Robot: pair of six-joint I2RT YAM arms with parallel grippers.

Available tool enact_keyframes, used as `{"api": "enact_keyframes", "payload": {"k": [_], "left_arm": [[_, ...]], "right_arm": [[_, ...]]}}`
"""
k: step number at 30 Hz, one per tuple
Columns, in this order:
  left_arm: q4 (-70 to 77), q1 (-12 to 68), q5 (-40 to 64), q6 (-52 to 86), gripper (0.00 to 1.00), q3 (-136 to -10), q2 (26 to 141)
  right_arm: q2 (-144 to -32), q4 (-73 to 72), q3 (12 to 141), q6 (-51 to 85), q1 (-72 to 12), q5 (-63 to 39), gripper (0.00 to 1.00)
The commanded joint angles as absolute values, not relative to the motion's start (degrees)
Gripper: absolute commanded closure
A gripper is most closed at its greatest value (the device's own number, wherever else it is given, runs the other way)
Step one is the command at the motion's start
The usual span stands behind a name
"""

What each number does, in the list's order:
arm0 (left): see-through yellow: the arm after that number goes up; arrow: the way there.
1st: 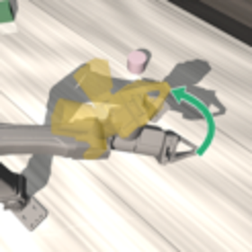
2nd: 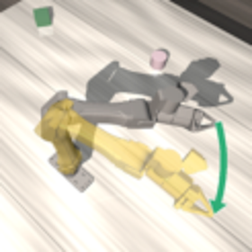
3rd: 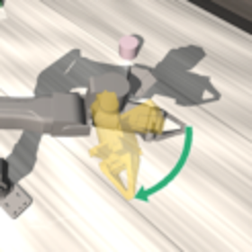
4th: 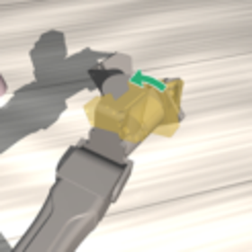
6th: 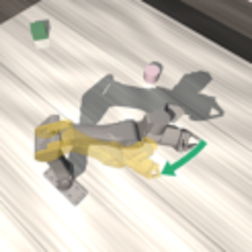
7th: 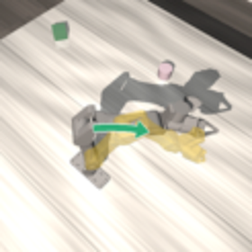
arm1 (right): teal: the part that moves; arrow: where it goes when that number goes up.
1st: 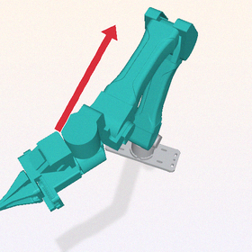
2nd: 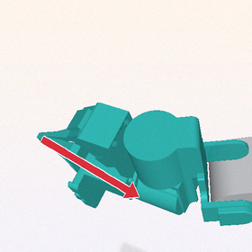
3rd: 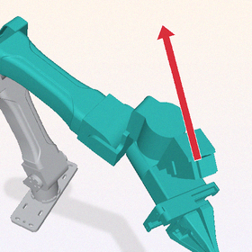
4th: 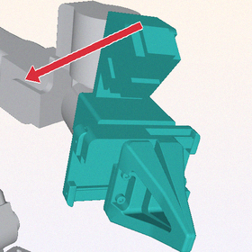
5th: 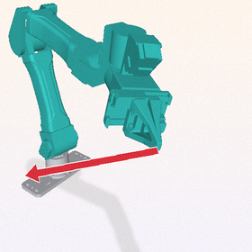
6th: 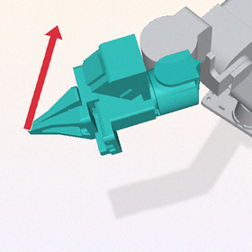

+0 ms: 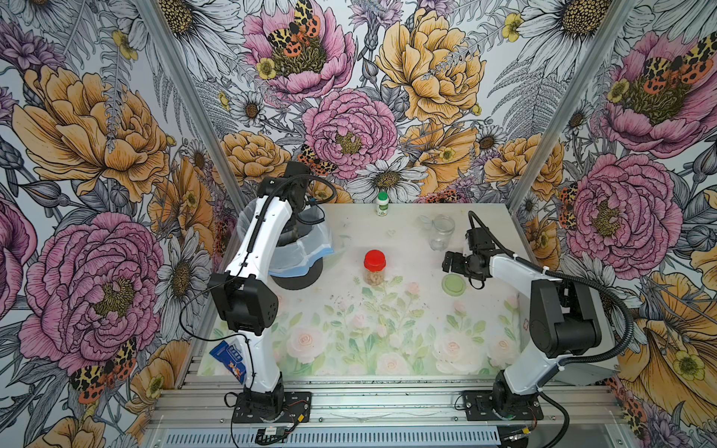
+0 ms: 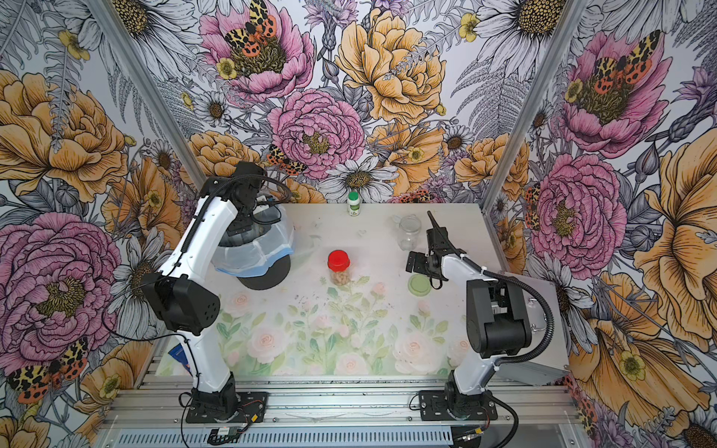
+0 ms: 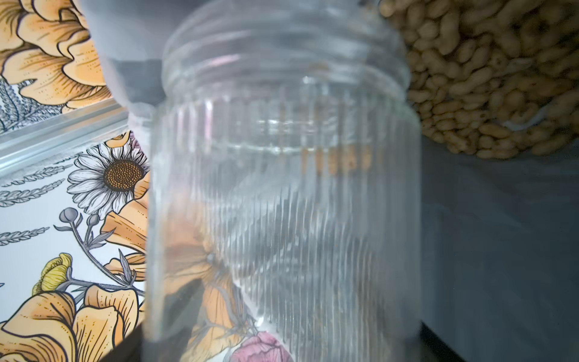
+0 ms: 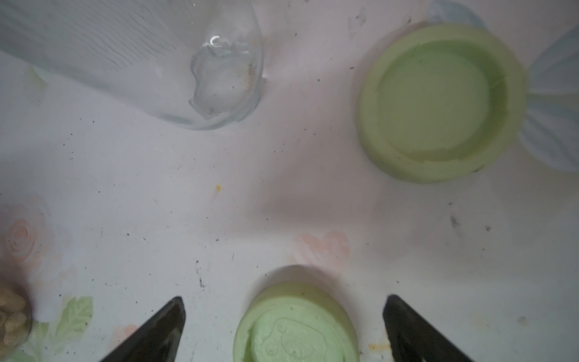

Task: Empty moldy peanuts from jars
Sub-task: Pour the moldy peanuts from the jar into the trash bin.

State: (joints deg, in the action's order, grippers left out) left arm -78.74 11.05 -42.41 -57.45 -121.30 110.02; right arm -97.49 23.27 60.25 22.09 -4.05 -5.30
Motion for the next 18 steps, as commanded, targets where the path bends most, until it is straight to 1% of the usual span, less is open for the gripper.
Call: {"api": "enact_keyframes", "payload": {"k": [1,2,5,9,18], "left_arm": [[-77.00,10.04,-44.48,-57.97,0.85,-119.99,106.15],[-76.86,10.10,-43.02,-58.53,0.85,-119.71,105.55],[-77.27,8.27,-43.73,-55.43,0.85,-123.76,106.59],[-77.14,8.22,-42.50,-55.11,0.87,-122.37,105.57],[-76.99,8.24,-41.99,-57.67,0.86,-126.37,104.77]], "right_arm": [[-96.17,20.49,59.89,23.00,-4.22,-5.84,0.01],[-96.53,20.57,60.57,22.69,-4.17,-6.79,0.01],[-95.98,20.60,61.26,22.79,-4.24,-7.59,0.01],[-95.46,20.62,62.01,22.87,-4.53,-7.21,0.01],[-95.23,20.72,61.88,22.77,-4.66,-7.06,0.01]]}}
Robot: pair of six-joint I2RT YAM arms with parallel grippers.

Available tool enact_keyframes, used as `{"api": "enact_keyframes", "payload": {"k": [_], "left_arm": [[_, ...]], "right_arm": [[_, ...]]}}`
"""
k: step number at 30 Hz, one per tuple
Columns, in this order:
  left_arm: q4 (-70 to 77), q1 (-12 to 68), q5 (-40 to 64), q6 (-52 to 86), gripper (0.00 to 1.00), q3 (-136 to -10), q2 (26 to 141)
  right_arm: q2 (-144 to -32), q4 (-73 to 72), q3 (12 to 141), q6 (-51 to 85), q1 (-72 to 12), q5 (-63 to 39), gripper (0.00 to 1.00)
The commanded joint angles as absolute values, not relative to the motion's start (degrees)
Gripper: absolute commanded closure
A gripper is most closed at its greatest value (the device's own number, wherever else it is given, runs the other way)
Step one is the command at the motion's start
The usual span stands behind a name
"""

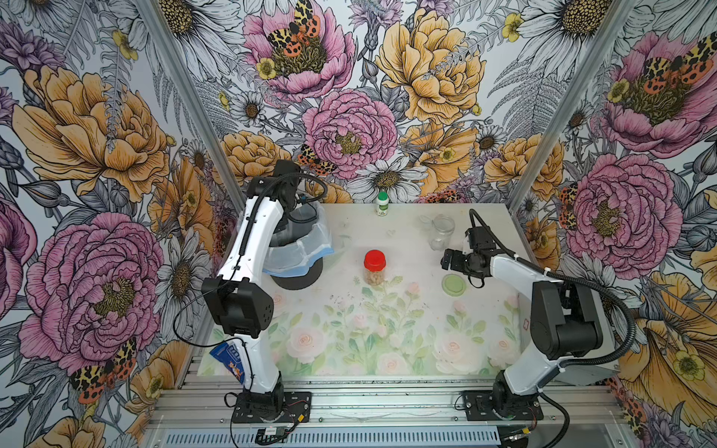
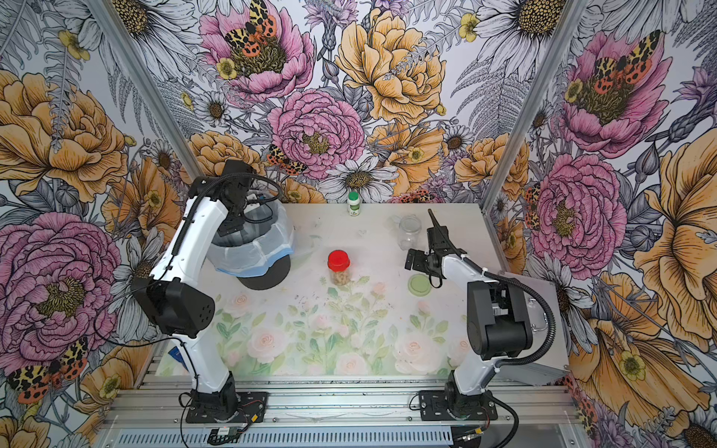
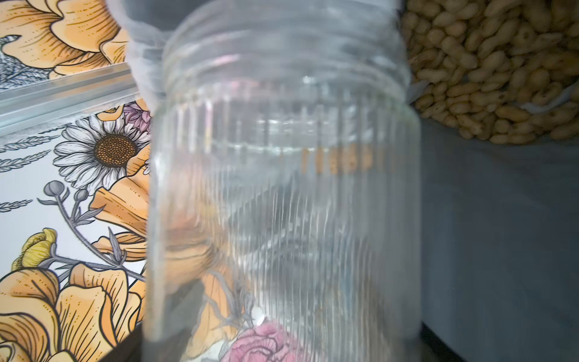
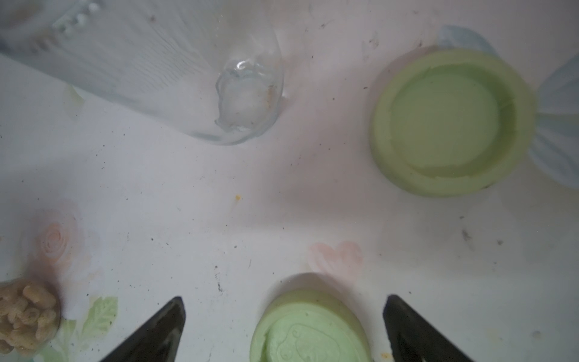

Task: Empty moldy peanuts from jars
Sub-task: Pour the moldy peanuts from the jar into the trash bin.

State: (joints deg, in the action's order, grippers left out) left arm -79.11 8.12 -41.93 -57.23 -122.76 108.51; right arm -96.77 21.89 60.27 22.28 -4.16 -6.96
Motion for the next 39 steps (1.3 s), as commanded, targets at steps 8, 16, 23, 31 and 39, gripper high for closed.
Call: {"api": "enact_keyframes", "payload": {"k": [8,16,23,31,39], "left_arm": [[-76.82,7.76,-34.95,-53.57,0.87,-128.49,100.67],[-76.71,6.10,-23.30,-51.07,0.87,-129.65,98.57],[-76.82,7.01,-35.30,-54.73,0.88,-121.43,100.06],[-75.68,11.78,-37.29,-60.73,0.87,-125.06,105.91],[-75.62,11.93,-37.02,-58.43,0.91,-119.52,105.28]], "right_arm": [[-95.50,20.70,62.93,22.09,-4.71,-8.29,0.01],[-93.52,21.01,63.42,20.85,-4.74,-9.98,0.01],[-93.31,21.02,62.31,19.47,-4.62,-8.05,0.02],[-94.89,19.91,63.03,20.54,-4.82,-9.46,0.02],[-93.72,17.33,62.03,20.57,-4.98,-12.95,0.04]]}}
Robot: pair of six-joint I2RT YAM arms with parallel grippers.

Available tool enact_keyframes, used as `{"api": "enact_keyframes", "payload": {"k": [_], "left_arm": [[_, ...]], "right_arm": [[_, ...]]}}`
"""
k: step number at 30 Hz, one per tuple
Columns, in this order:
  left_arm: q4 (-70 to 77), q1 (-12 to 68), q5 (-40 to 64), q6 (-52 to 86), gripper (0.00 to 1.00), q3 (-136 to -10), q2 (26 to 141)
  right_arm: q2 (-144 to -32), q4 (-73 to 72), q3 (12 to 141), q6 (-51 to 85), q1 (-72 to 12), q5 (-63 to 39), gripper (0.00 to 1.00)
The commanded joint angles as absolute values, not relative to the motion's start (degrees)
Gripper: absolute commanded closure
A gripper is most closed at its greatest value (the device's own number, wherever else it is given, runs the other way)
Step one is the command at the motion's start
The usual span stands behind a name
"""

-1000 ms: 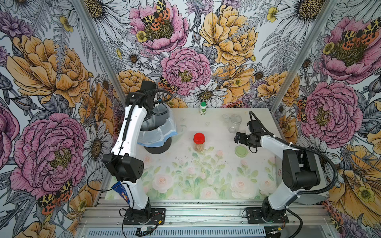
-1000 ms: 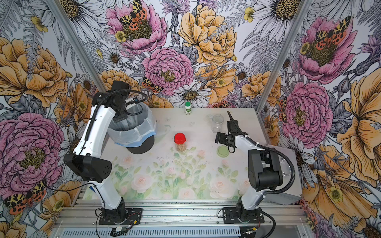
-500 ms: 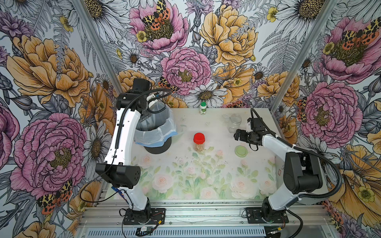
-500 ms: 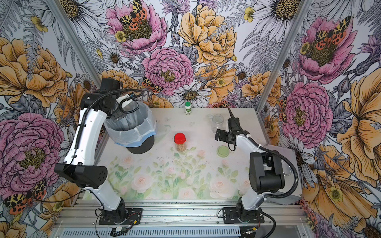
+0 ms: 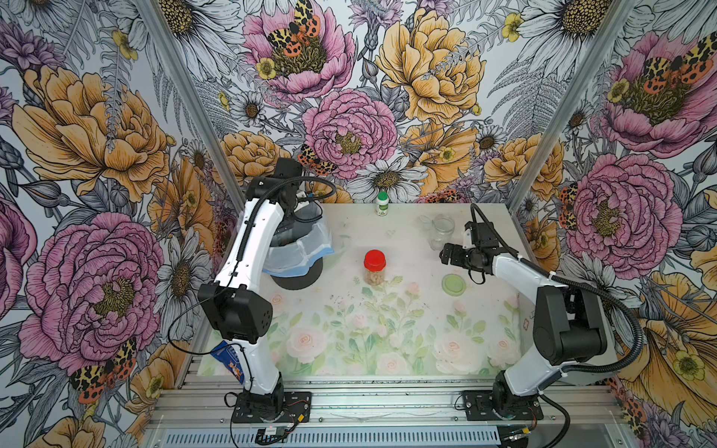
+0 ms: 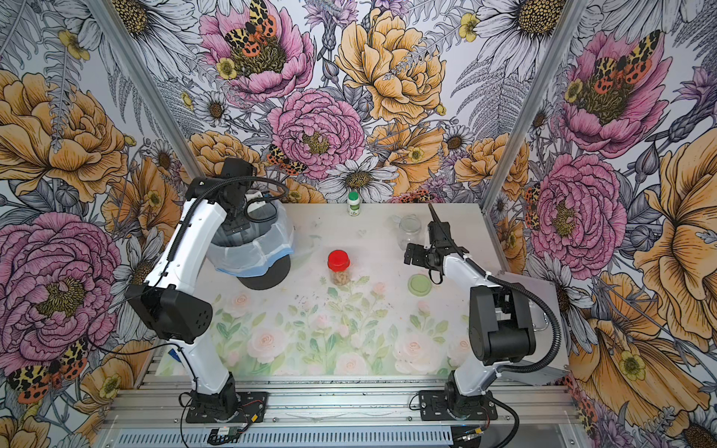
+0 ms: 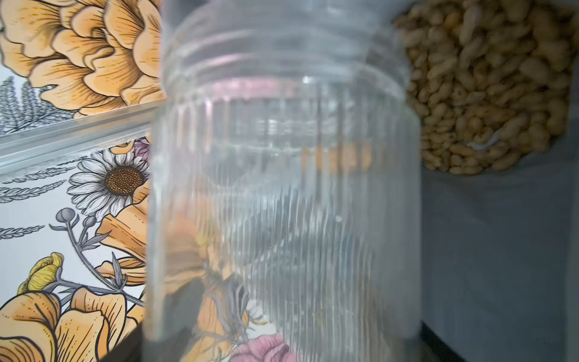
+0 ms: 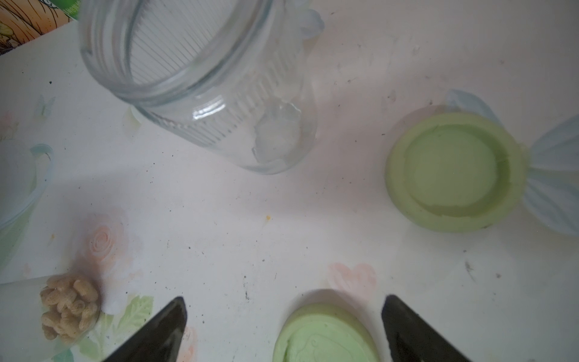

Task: Empty moldy peanuts from jars
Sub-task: Pour the moldy peanuts from the jar into the trash bin.

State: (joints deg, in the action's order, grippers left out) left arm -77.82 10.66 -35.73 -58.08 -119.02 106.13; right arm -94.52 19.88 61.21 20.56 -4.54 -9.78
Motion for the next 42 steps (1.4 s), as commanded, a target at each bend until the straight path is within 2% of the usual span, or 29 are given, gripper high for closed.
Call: {"api": "enact_keyframes", "payload": {"k": [1,3,5,6,8,9,10,12,14,15,17,18,20,22,23,24,25,26,27,29,30,32,34,36,37,38,40,42], "left_arm": [[-75.73,9.73,-36.37,-56.59,0.90,-122.22,105.29],[-75.72,7.63,-35.41,-55.66,0.86,-124.02,105.10],[-75.61,11.48,-38.49,-58.72,0.90,-120.41,105.33],[-75.67,11.42,-36.82,-57.87,0.90,-120.19,104.80],[-75.50,5.73,-32.78,-53.84,0.85,-119.86,100.48],[-75.64,5.13,-34.98,-53.06,0.84,-120.30,101.39],[-76.29,7.34,-38.13,-54.19,0.87,-120.69,103.47],[-75.94,9.98,-35.42,-55.55,0.89,-117.47,101.88],[-74.07,3.36,-31.52,-50.07,0.82,-114.80,97.60],[-74.71,3.98,-33.93,-49.66,0.83,-115.15,99.31],[-74.24,10.34,-37.10,-56.63,0.88,-110.76,100.40],[-74.00,9.41,-35.72,-55.79,0.88,-111.77,99.49],[-74.54,2.04,-31.58,-48.14,0.85,-119.00,100.17],[-78.46,8.77,-36.07,-51.53,0.91,-122.41,106.85],[-76.61,11.48,-36.62,-55.13,0.91,-119.03,105.58],[-76.36,10.29,-33.95,-55.00,0.88,-118.72,103.67],[-76.34,5.56,-31.61,-51.85,0.86,-120.55,101.65],[-76.96,1.57,-31.11,-48.20,0.86,-122.52,101.57],[-77.25,0.85,-31.95,-47.57,0.86,-121.85,101.62],[-78.31,10.11,-37.69,-53.18,0.89,-121.98,106.59],[-79.10,12.11,-36.27,-54.06,0.89,-124.56,108.35],[-78.93,8.75,-31.81,-51.40,0.85,-125.26,105.08],[-78.88,4.38,-33.16,-49.48,0.83,-122.89,102.45],[-80.84,8.90,-37.49,-51.94,0.86,-124.61,108.70],[-79.79,11.03,-35.00,-54.23,0.87,-122.10,107.79],[-79.89,10.51,-32.46,-53.62,0.86,-121.18,105.84],[-79.88,3.96,-31.68,-50.18,0.85,-120.01,101.39],[-80.21,3.24,-36.10,-50.22,0.86,-119.97,102.96]], "right_arm": [[-92.75,17.37,61.61,20.54,-5.08,-12.82,0.03],[-91.08,16.77,60.39,20.23,-5.21,-11.47,0.03],[-91.68,15.63,60.80,19.99,-5.24,-12.62,0.02],[-92.51,15.96,61.87,19.44,-5.27,-13.52,0.03],[-92.49,16.90,62.70,19.17,-5.35,-12.85,0.03],[-92.05,16.28,62.34,19.08,-5.41,-12.60,0.03],[-92.36,15.25,62.35,19.52,-5.56,-12.40,0.02],[-94.28,15.59,64.49,19.75,-5.67,-14.82,0.03],[-93.51,16.40,64.05,19.30,-5.90,-14.02,0.03],[-92.92,15.16,62.83,19.34,-6.05,-13.12,0.02],[-94.05,13.83,63.42,19.95,-6.15,-14.02,0.02],[-94.63,15.04,64.76,19.70,-6.11,-15.32,0.03],[-93.13,16.21,64.23,18.59,-6.24,-13.53,0.03],[-92.75,13.46,62.90,18.87,-6.26,-13.22,0.01],[-93.99,13.76,64.43,19.16,-6.25,-14.78,0.02],[-94.67,15.37,65.82,19.02,-6.27,-16.13,0.03],[-94.27,16.44,66.00,18.71,-6.34,-15.88,0.04],[-93.02,16.04,64.65,18.34,-6.43,-14.73,0.03],[-92.25,14.89,63.46,18.27,-6.50,-13.80,0.02],[-93.45,11.90,63.54,19.57,-6.50,-15.70,0.01],[-94.90,12.35,65.73,20.02,-6.49,-17.47,0.03],[-95.64,14.77,68.08,19.70,-6.81,-18.30,0.04],[-93.34,14.07,65.38,18.56,-7.17,-14.75,0.03],[-93.66,12.06,64.57,19.09,-7.12,-14.83,0.02],[-94.84,12.53,66.06,19.13,-7.12,-16.70,0.03],[-95.47,14.03,67.41,18.79,-7.19,-17.91,0.04],[-93.44,14.46,65.61,18.38,-7.28,-16.31,0.04],[-91.82,11.63,62.88,18.53,-7.28,-15.54,0.02]]}}
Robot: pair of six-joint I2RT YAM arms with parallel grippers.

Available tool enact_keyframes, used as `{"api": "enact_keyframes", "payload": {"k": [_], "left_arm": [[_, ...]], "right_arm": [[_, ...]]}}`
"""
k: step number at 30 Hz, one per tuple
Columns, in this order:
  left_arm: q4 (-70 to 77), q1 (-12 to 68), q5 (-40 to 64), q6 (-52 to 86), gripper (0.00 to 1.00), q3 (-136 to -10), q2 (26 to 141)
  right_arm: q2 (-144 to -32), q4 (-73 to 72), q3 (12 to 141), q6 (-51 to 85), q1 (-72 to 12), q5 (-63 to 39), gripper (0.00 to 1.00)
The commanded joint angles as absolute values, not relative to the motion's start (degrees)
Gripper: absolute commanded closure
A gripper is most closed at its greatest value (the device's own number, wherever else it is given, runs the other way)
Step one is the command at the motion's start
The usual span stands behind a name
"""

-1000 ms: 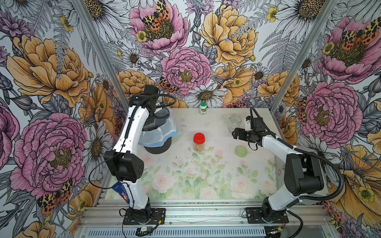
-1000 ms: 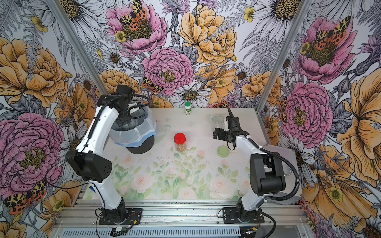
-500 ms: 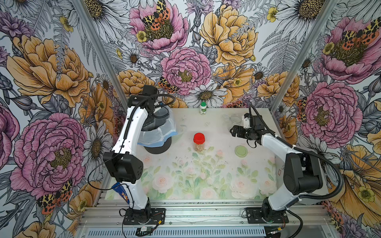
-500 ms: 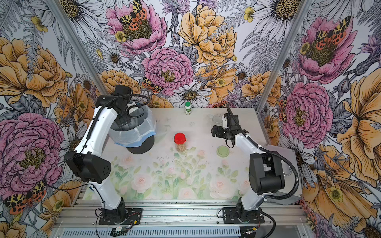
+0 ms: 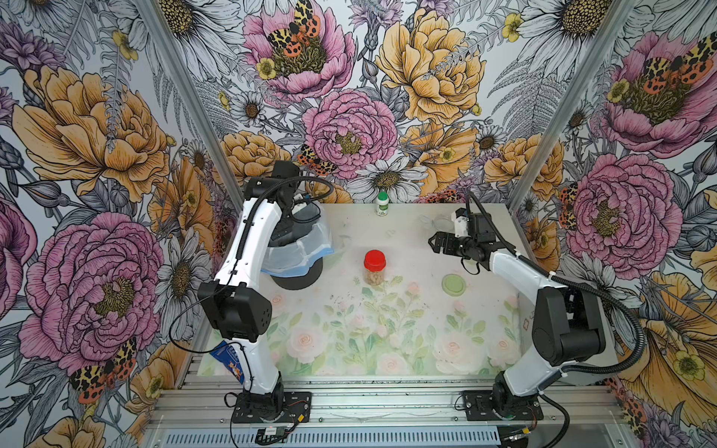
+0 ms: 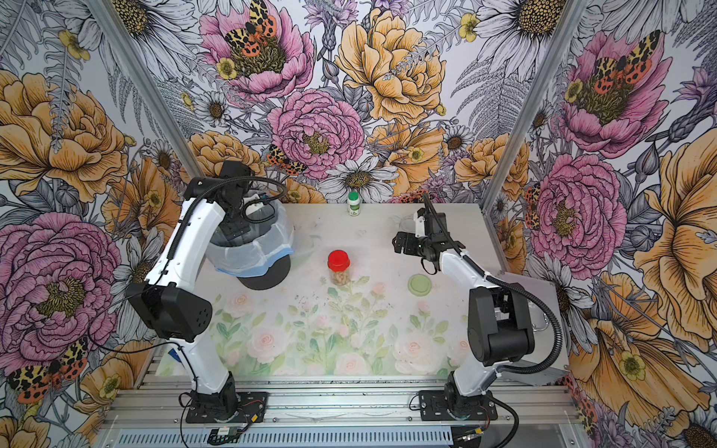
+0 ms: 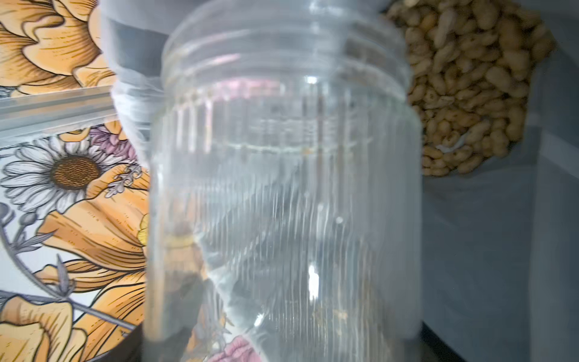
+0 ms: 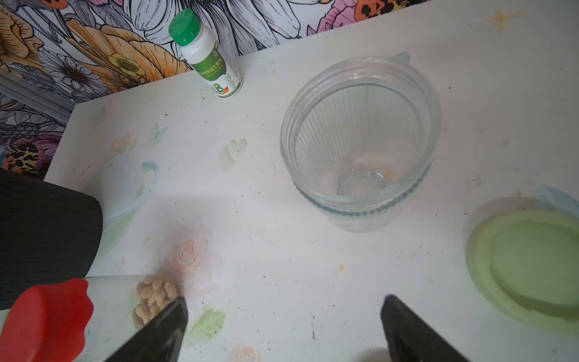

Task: Empty moldy peanuts from jars
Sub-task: Pour the moldy peanuts from the jar into the trash bin.

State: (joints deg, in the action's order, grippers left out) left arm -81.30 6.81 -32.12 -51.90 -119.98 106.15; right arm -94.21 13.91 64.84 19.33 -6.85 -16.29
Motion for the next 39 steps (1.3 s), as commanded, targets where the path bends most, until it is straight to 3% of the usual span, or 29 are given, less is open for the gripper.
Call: {"api": "enact_keyframes", "payload": {"k": [1,9,21,27,32,39], "left_arm": [[-79.82,5.59,-35.46,-52.22,0.87,-118.85,103.27],[-79.80,3.83,-29.91,-47.64,0.87,-122.24,102.83],[-71.48,3.01,0.80,-38.22,0.89,-130.12,97.96],[-52.08,11.17,16.28,-30.13,0.85,-113.84,87.24],[-39.14,18.31,19.98,-22.40,0.84,-102.93,83.25],[-28.96,27.48,19.58,-16.61,0.85,-93.95,84.97]], "right_arm": [[-92.37,11.41,63.49,18.72,-7.29,-16.15,0.02],[-92.73,12.79,66.53,18.35,-7.61,-19.19,0.03],[-83.67,11.94,67.22,27.18,-8.56,-34.58,0.03],[-75.92,4.35,65.59,37.54,-10.60,-38.34,0.01],[-71.34,-5.16,61.77,47.10,-11.69,-38.91,0.00],[-68.63,-7.09,58.84,47.40,-15.50,-36.24,0.00]]}}
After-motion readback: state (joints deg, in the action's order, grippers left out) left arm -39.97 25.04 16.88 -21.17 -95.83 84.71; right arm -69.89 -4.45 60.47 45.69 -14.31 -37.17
